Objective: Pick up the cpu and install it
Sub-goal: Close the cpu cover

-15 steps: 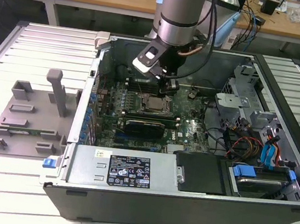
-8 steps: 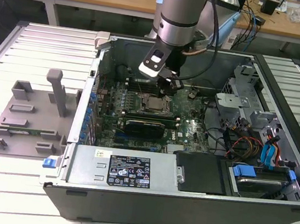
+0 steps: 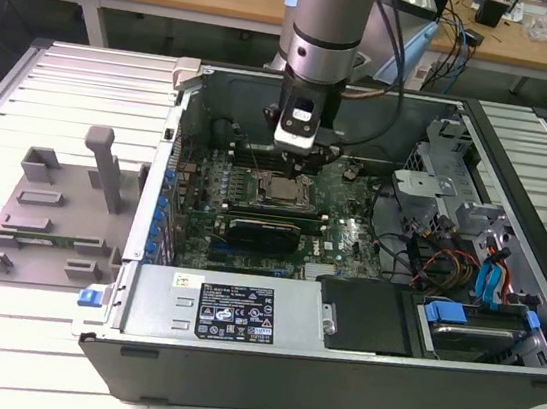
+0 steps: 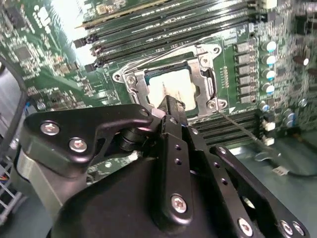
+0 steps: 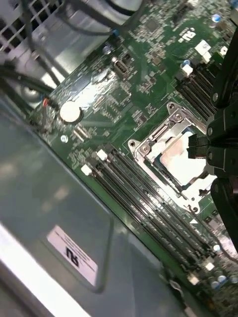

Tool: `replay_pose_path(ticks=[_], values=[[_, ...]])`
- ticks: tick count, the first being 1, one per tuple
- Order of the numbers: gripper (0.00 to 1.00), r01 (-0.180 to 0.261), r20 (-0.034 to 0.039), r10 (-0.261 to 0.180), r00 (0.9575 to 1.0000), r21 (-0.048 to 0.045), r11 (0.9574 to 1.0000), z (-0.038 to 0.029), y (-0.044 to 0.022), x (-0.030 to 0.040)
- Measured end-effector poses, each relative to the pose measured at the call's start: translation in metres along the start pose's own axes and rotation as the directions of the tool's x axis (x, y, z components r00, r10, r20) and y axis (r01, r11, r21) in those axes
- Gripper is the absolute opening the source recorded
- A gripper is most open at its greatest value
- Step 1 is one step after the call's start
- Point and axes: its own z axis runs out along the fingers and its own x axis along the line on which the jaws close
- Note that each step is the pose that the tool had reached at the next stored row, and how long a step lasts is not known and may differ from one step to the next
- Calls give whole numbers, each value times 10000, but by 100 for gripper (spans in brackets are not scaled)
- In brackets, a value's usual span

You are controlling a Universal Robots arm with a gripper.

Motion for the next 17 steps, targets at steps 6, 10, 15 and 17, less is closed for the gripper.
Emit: replay_pose_path(ticks=[6, 10, 15, 17], values=[[11, 1451, -13, -1451, 9894, 6, 9894, 0, 0, 0], [11, 2307, -20, -2307, 9730, 9, 9730, 0, 0, 0], [11, 3763, -35, -3763, 9265, 12, 9265, 1, 0, 0], [11, 4311, -41, -4311, 9023, 14, 9023, 2, 0, 0]])
